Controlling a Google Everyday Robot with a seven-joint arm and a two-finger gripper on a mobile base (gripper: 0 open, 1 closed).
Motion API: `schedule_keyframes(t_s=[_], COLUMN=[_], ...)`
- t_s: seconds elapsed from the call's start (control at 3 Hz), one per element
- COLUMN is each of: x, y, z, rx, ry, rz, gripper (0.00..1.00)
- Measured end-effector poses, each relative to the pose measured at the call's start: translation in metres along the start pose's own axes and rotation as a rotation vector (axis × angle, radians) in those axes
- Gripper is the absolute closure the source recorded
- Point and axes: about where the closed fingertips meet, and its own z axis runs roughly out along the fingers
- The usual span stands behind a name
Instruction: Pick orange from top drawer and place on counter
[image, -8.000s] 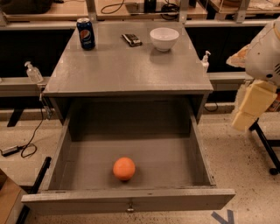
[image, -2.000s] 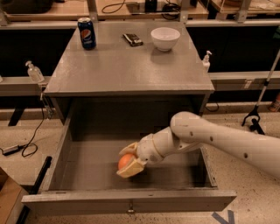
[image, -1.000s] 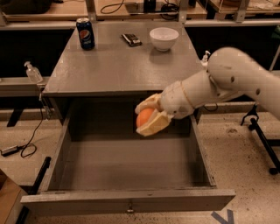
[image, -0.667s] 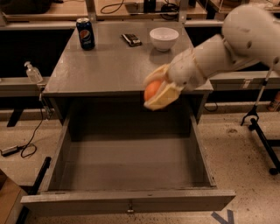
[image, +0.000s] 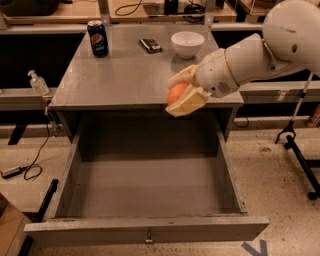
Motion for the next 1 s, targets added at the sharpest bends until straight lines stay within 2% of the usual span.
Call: schedule_keyframes(t_s=[0.33, 0.67, 1.0], x=[0.006, 0.014, 0.028], y=[-0.040, -0.105, -0.147], z=[0.009, 0.017, 0.026], rx=[0.145, 0.317, 0.393], ry=[-0.015, -0.022, -0.043], rz=[0.032, 0.071, 0.114], gripper=[1.00, 1.00, 1.00])
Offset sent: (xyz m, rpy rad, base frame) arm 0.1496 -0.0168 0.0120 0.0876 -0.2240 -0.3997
